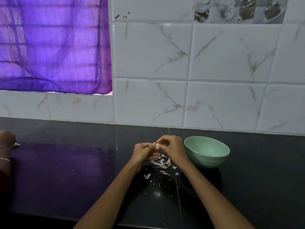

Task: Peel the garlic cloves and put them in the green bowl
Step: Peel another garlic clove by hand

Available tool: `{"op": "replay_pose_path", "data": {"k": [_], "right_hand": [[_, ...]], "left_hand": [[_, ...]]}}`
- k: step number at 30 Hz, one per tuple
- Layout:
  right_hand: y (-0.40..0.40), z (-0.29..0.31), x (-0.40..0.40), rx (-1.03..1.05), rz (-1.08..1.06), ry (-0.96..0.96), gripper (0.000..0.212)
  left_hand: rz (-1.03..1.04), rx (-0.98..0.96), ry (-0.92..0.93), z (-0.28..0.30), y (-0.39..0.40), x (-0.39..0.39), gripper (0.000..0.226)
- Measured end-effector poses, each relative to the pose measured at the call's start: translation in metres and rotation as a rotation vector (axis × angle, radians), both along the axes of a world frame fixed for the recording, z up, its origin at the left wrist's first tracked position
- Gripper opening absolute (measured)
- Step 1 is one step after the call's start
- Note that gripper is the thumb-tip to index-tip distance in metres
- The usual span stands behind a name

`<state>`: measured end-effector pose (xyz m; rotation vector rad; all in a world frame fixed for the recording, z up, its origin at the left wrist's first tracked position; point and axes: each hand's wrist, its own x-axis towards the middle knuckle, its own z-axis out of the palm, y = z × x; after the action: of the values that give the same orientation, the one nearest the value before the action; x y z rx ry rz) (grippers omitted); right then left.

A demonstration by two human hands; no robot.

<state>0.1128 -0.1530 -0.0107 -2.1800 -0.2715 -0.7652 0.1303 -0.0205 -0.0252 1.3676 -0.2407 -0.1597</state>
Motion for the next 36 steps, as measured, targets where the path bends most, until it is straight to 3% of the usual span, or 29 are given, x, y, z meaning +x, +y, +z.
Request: {"op": "replay_pose_path", "data": {"k": [9,13,20,30,36], "right_hand": [[-0.004,0.001,0.0,0.044,-0.053,0.014,0.014],[-0.005,0.001,0.001,0.05,-0.061,0.063,0.028],[0.005,-0.004,0.002,-0.047,-0.014,0.078,0.013],[0.014,0.003,-0.007,-0.122,0.089,0.082,0.008],[-0.004,0.007,-0.009,-0.17,-0.027,0.165,0.029]], "left_hand": [[-0.008,-0.031,-0.026,0.0,0.0,0.0,0.015],[-0.024,-0.041,-0.042,0.0,0.0,0.0,0.013],[0.077,-0.113,-0.032,-0.001,-0.002,0.003,0.01],[0.192,-0.266,0.034,0.002,0.004,0.009,0.011],[0.144,-0.315,0.06,-0.002,0.003,0.012,0.011]]}}
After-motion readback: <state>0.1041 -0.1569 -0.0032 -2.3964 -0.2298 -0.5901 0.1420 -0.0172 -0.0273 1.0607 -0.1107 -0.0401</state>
